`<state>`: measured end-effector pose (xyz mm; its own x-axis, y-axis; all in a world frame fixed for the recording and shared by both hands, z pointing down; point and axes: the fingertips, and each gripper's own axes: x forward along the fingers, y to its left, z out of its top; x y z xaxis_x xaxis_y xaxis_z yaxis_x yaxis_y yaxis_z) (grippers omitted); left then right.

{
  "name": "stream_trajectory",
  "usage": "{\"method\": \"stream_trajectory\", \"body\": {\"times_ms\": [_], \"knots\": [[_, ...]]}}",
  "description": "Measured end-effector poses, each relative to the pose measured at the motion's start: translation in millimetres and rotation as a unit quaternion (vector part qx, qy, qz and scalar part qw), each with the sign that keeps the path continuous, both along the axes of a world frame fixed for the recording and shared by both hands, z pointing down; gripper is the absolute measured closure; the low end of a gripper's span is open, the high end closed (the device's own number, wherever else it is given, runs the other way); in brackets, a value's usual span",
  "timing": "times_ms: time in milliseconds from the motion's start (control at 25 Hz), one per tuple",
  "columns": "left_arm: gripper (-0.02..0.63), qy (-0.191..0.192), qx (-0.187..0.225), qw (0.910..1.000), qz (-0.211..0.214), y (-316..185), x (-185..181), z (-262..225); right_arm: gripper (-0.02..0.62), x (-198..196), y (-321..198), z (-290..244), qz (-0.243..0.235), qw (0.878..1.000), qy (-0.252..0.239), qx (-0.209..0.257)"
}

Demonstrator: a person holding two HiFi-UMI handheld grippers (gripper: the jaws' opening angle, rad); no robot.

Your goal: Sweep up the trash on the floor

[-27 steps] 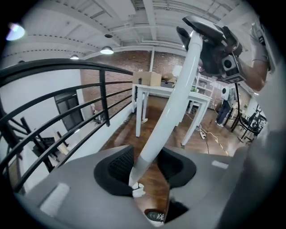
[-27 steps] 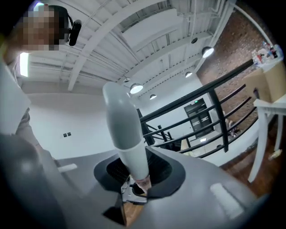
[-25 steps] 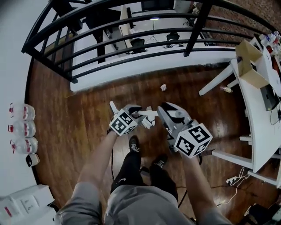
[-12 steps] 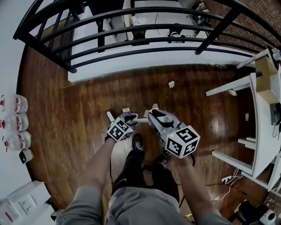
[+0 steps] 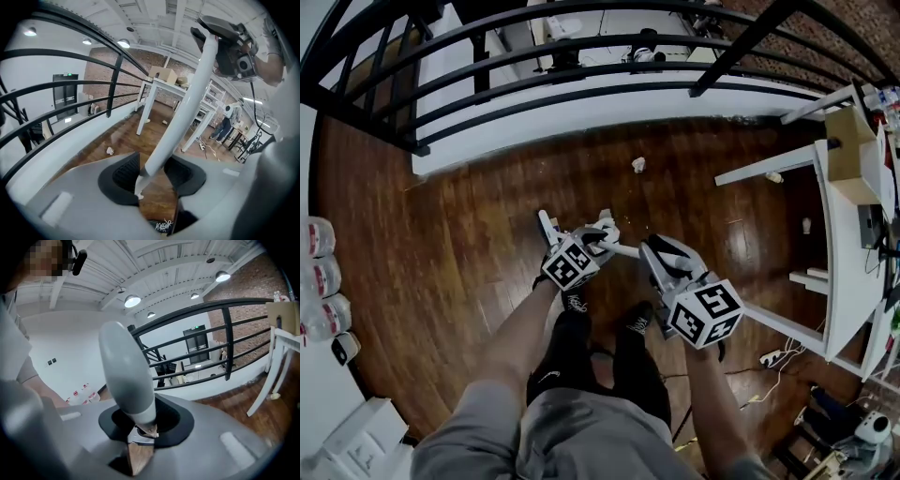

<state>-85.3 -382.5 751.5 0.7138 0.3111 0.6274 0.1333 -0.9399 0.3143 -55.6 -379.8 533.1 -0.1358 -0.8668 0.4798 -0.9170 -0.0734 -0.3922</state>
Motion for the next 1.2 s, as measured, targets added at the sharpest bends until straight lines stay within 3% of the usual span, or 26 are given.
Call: {"method": "stream_trajectory", "body": {"times_ms": [160,280,440,600,920,1200], "knots": [[0.446,0.010,0.001,0.9994,0.034,17,40,1,0.527,36,18,-2,0.028,0.999,0.002,-0.015],[0.448,-0.008,0.014,0.9984,0.054,28,62,-4,0.526,62,32,-4,0.034,0.999,-0.012,-0.012],[0.456,-0.041,0.056,0.9957,0.061,37,93,-22,0.526,95,46,-22,-0.012,0.999,-0.022,0.027],[0.465,-0.046,0.094,0.9936,0.043,56,133,-69,0.526,144,74,-69,-0.045,0.995,-0.037,0.080],[0.465,-0.016,0.148,0.9888,0.013,59,225,-132,0.526,231,105,-131,-0.040,0.988,-0.027,0.147],[0.463,0.036,0.128,0.9912,0.007,51,329,-132,0.526,315,91,-135,-0.027,0.990,0.014,0.135]]}}
